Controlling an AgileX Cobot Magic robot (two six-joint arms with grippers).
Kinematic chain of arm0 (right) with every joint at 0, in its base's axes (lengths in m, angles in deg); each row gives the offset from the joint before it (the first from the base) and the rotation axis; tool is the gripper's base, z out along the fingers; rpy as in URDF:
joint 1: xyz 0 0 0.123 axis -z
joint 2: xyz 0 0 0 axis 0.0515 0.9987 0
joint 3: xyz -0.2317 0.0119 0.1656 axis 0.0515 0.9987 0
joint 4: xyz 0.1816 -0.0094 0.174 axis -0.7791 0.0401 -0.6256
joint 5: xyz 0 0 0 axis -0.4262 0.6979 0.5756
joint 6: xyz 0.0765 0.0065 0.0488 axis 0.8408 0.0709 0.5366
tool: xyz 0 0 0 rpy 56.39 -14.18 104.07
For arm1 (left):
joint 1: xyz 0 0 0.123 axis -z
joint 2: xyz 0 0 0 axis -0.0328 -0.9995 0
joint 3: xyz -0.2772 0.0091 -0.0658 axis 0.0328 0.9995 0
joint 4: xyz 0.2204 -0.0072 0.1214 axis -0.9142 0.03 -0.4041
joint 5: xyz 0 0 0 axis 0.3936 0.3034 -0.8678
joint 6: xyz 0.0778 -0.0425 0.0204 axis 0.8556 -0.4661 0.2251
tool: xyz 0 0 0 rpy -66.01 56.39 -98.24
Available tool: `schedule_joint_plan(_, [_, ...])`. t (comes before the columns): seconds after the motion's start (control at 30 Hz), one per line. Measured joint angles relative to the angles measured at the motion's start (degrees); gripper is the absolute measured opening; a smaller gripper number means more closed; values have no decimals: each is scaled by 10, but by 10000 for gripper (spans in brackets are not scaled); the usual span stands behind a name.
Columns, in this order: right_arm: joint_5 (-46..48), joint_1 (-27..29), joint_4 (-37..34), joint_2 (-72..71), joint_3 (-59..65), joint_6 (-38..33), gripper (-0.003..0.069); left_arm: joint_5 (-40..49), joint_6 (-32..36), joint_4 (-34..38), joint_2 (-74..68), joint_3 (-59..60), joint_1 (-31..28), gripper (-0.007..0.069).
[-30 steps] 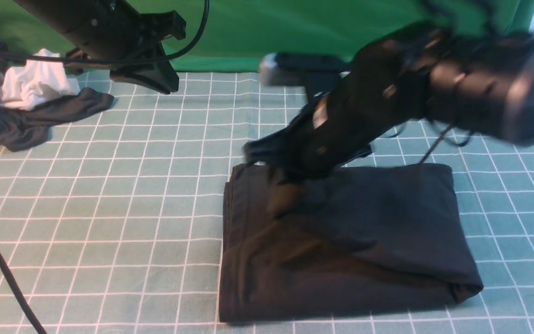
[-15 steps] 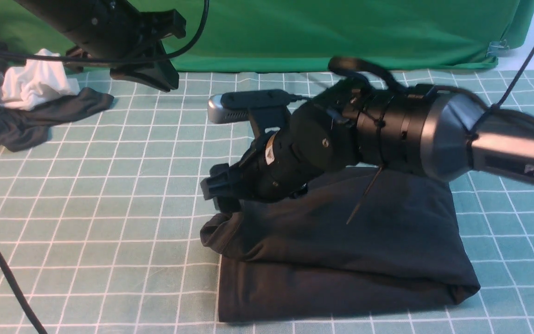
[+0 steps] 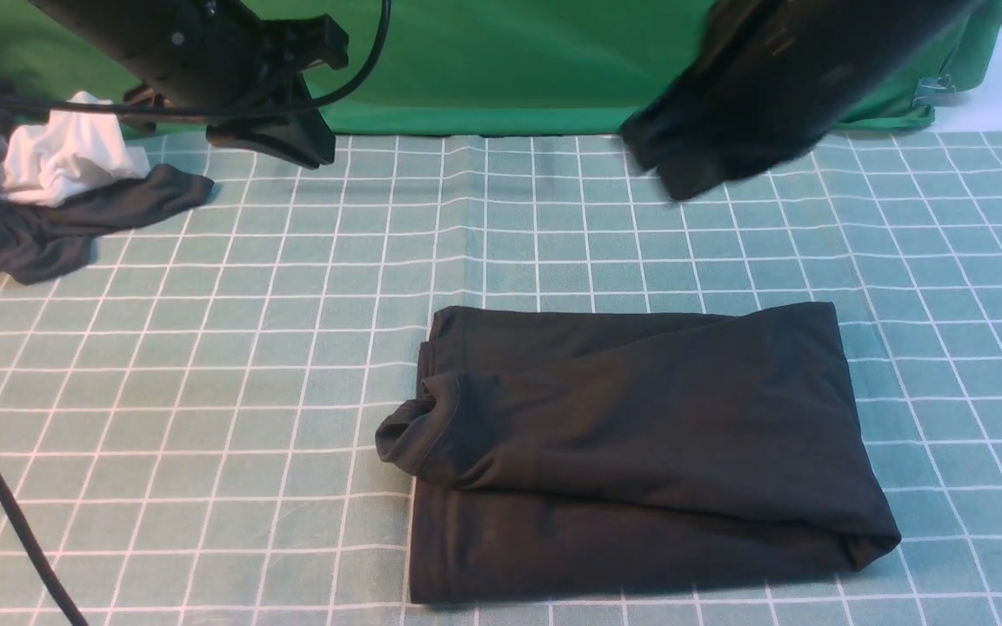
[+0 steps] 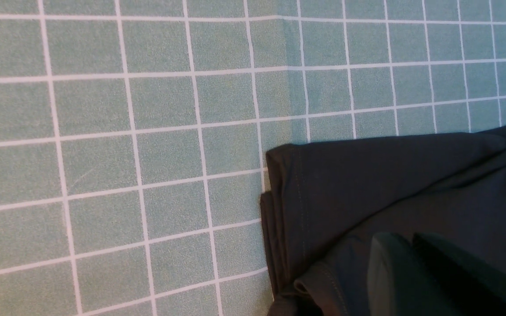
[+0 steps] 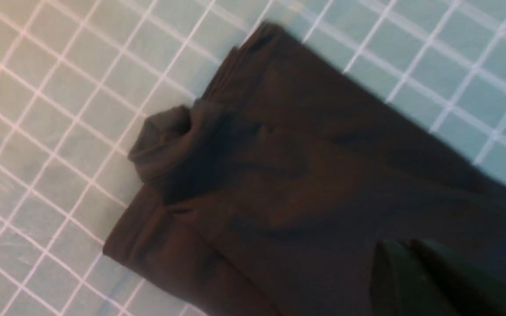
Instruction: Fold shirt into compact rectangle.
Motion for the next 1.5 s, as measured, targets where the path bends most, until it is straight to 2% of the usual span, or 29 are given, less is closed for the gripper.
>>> schedule_joint_plan(0.2, [4,39,25,-158,0,-32,29,0,-1,2,0,0,0,13])
schedule_joint_plan(0.47, [5,41,99,-378,77,-34,29,0,-1,3,0,0,0,14])
schedule_joint_plan(0.63, [2,41,105,-511,180,-47,29,-1,-1,3,0,0,0,14])
schedule_joint_plan(0.7, [-17,41,106,-581,262,-47,29,-2,1,2,0,0,0,15])
schedule_joint_plan(0.83, [-106,41,104,-681,430,-42,29,-3,20,-10,0,0,0,15])
schedule_joint_plan(0.97, [-241,41,97,-733,580,-36,29,-3,28,-14,0,0,0,15])
schedule_joint_plan(1.13, [-368,41,94,-743,686,-27,34,-4,30,-24,0,0,0,15])
schedule_joint_plan(1.5, [-403,41,91,-747,712,-25,51,-4,30,-40,0,0,-5,15])
